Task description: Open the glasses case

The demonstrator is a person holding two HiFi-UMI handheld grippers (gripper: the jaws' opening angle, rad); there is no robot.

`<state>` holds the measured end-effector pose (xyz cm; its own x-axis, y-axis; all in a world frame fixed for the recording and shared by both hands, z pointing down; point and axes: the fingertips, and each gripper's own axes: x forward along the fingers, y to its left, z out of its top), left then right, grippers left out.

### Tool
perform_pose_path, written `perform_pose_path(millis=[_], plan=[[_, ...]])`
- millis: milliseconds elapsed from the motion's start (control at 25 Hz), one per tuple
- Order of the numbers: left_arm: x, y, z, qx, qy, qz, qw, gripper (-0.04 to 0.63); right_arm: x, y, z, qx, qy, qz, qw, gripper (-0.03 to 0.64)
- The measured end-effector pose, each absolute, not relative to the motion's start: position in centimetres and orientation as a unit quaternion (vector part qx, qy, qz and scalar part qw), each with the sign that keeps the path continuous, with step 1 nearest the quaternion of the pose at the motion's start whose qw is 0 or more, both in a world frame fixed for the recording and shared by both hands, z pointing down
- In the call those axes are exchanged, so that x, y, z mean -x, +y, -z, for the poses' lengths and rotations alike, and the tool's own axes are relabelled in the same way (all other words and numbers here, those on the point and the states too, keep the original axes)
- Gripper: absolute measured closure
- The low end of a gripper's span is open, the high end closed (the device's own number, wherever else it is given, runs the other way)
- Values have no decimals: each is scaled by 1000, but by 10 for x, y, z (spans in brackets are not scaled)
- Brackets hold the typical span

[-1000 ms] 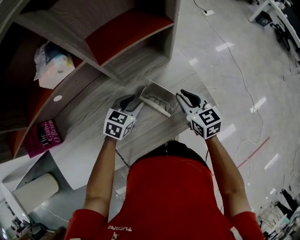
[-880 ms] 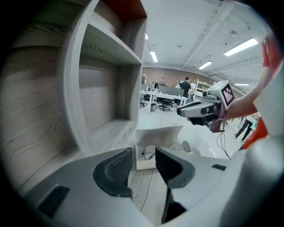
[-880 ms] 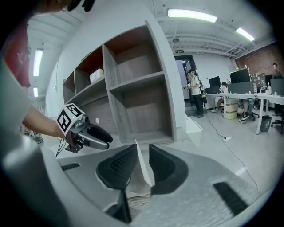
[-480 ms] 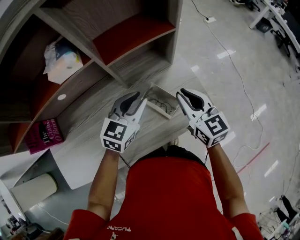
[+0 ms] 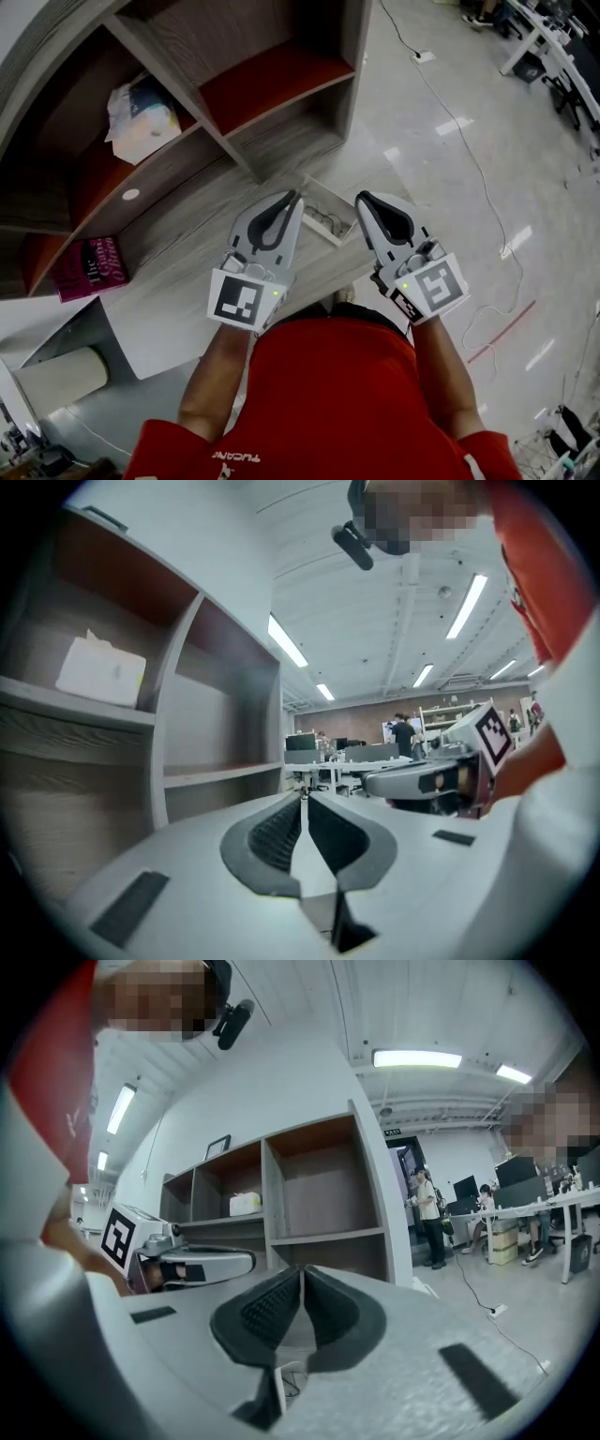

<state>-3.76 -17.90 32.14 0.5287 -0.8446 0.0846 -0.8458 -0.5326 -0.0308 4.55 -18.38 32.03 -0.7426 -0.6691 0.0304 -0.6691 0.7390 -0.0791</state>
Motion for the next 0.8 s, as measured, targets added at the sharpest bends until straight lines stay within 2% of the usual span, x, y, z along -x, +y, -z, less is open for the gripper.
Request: perform_pose_path(millis=[280,800], plan=[[38,-168,-294,-874,-486,-13,-26,584,-43,-169,-298,359,932,25,33,612],[40,-161,-292,-871,-490,-9,-34,587,-44,-161,-302,367,930,11,19,614]])
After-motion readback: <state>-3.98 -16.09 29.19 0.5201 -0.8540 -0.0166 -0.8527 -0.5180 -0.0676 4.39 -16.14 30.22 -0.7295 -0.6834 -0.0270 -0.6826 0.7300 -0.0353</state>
